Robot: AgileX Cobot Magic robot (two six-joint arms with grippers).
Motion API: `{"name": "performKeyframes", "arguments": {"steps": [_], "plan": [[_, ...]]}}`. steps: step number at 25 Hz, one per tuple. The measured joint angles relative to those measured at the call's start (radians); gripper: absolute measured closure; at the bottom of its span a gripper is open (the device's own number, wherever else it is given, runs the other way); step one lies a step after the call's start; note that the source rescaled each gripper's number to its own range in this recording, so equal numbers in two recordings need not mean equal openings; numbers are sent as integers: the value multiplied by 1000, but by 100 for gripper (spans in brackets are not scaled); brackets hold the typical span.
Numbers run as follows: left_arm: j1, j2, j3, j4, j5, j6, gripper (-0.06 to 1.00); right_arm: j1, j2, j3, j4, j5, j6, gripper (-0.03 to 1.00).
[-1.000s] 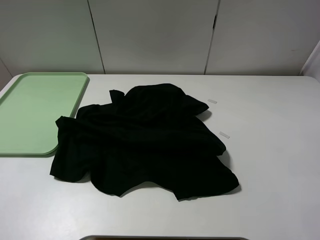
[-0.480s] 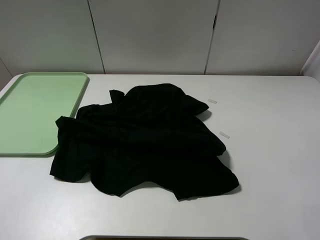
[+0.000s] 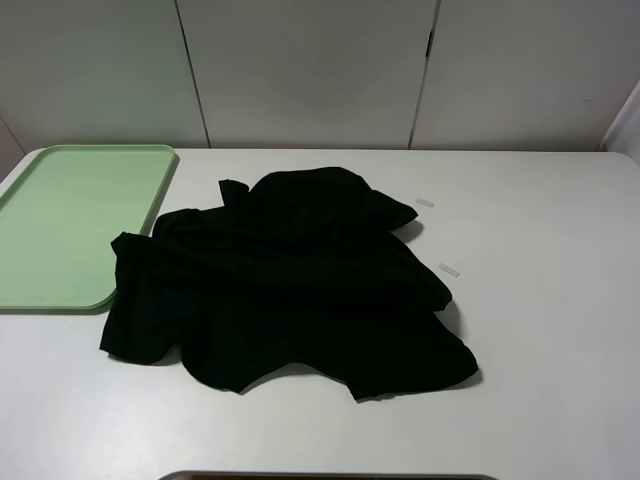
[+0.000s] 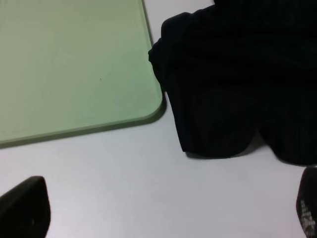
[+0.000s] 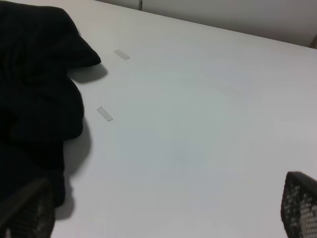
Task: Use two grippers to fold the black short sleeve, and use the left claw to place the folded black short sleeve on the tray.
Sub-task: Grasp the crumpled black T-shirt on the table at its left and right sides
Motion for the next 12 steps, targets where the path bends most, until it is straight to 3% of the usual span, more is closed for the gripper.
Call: {"name": "performKeyframes", "arguments": {"steps": [8, 12], "plan": [[-2, 0, 0, 0, 0, 0, -5, 0, 0, 0, 0, 0, 0, -3], [-38, 0, 0, 0, 0, 0, -5, 0, 0, 0, 0, 0, 0, -3]]}}
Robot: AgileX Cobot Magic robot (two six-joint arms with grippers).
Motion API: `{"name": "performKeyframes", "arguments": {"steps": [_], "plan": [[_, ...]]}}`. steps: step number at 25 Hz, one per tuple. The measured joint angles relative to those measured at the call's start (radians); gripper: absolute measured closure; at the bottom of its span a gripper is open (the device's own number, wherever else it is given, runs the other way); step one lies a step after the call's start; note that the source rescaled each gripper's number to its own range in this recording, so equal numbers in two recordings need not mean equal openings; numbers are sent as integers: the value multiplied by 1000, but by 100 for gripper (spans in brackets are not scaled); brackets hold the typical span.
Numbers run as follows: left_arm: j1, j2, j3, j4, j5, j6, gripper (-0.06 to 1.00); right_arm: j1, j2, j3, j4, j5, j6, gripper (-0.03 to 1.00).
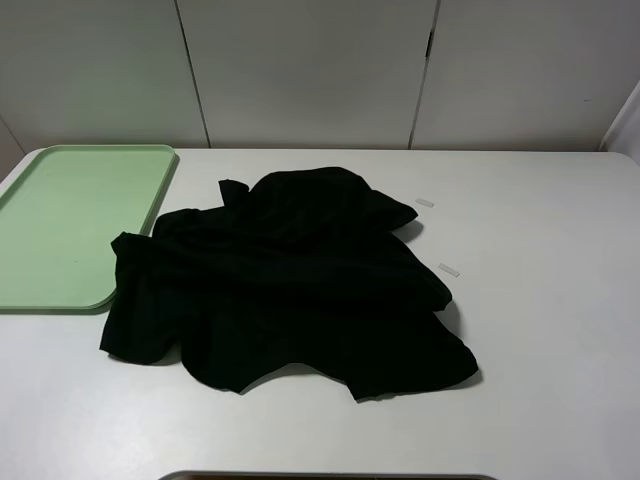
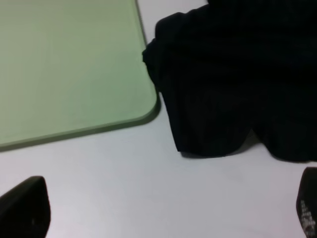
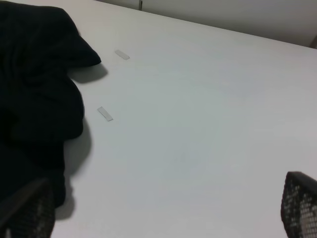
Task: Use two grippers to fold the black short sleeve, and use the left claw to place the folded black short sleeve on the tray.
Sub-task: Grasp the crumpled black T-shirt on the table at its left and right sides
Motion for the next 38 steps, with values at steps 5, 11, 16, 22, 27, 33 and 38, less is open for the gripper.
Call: {"name": "performKeyframes", "arguments": {"steps": [5, 11, 16, 22, 27, 33, 38], "plan": [[-28, 0, 0, 0, 0, 0, -5, 0, 0, 0, 1, 0, 0, -3], [-57, 0, 0, -1, -3, 0, -4, 4, 38, 0, 11, 0, 0, -3], [-121, 191, -13, -11, -11, 62, -3, 45, 156, -3, 41, 1, -19, -3], [-122, 450, -92, -117, -16, 177, -3, 93, 434, -40, 117, -34, -157, -3], [-122, 699, -188, -237, -25, 293, -3, 105, 690, -87, 197, -111, -285, -3], [-122, 920, -244, -264, -110, 385, -3, 105, 969, -154, 334, -164, -435, -3], [-122, 1066, -270, -273, -141, 394, -3, 105, 1123, -167, 383, -278, -530, -3]]}}
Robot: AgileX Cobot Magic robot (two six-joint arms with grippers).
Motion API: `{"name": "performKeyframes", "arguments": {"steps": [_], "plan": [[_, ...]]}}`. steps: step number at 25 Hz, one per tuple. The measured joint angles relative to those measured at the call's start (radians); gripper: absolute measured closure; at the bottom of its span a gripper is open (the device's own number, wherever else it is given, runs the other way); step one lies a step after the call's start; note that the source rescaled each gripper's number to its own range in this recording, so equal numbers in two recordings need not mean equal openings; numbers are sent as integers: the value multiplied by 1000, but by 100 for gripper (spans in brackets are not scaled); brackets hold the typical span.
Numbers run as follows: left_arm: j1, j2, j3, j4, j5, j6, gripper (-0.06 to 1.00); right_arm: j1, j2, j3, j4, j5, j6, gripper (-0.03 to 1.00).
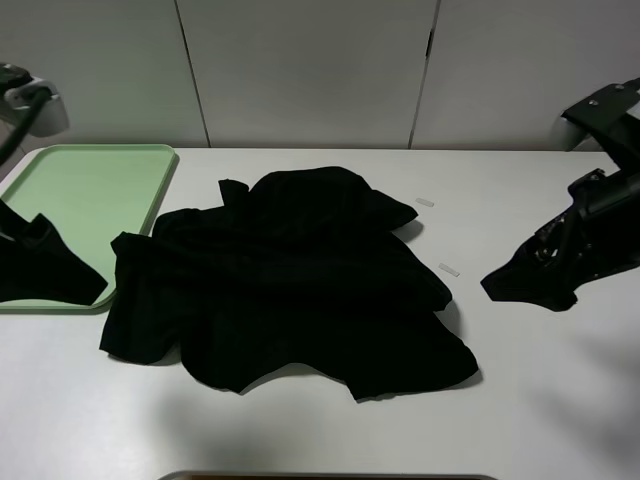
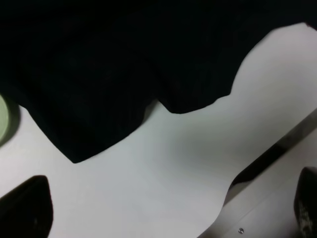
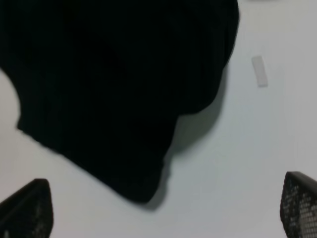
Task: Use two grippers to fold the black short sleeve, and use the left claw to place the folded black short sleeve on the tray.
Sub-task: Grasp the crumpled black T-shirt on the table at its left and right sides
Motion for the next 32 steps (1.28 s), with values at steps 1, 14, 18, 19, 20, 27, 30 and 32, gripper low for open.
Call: {"name": "performKeyframes", "arguments": {"steps": [1, 14, 18, 19, 20, 27, 30, 32], "plan": [[0, 0, 0, 0, 0, 0, -3, 0, 0, 0, 0, 0, 0, -3], [0, 109, -15, -25, -110, 136, -3, 193, 309, -1, 250, -224, -254, -3], [0, 109, -15, -27, -123, 182, -3, 309, 369, -1, 240, -343, -271, -3], [0, 109, -15, -28, -130, 206, -3, 336, 389, -1, 232, -382, -272, -3], [0, 109, -15, -28, -133, 215, -3, 356, 408, -1, 227, -419, -272, -3], [0, 109, -15, -27, -143, 231, -3, 372, 476, -1, 217, -634, -176, -3], [0, 109, -15, -18, -148, 239, -3, 372, 478, -1, 194, -677, -166, -3], [0, 109, -15, -12, -153, 252, -3, 372, 484, -1, 134, -658, -161, -3]]}}
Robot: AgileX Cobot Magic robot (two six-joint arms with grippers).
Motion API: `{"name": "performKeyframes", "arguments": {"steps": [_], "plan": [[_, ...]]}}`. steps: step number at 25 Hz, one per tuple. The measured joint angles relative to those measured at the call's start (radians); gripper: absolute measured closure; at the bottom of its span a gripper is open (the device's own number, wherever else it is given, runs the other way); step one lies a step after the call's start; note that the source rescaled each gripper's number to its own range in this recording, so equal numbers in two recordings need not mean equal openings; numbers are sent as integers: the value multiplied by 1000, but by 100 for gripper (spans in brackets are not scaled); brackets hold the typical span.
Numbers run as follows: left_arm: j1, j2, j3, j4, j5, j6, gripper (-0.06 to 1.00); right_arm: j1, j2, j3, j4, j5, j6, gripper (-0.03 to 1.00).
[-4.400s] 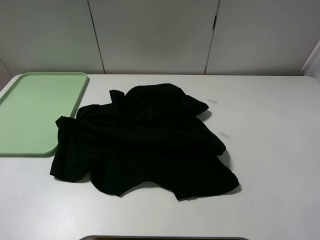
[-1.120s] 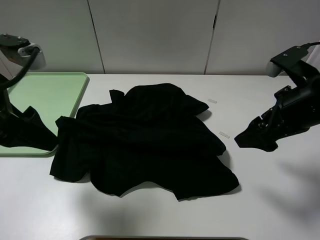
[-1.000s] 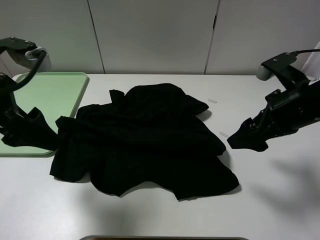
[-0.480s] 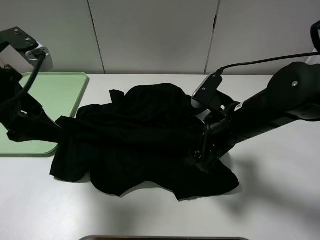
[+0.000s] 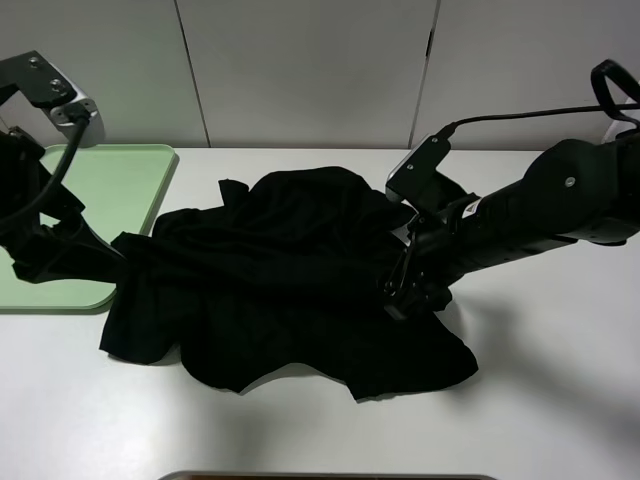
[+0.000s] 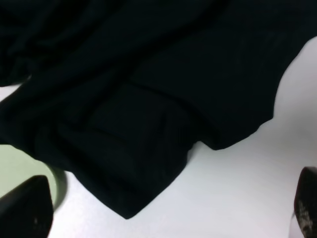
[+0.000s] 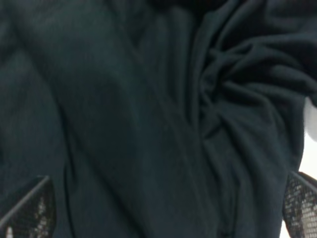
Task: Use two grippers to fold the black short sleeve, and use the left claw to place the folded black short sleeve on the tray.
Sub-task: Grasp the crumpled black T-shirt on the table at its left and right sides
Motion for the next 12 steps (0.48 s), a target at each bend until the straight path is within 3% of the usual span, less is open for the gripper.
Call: {"name": "performKeyframes", "arguments": {"steps": [5, 12], "plan": [[0, 0, 0, 2, -31, 11, -3, 0, 41, -1, -39, 30, 7, -3], [0, 0, 0, 3, -47, 11, -3, 0, 81, -1, -66, -22, 15, -3]]}}
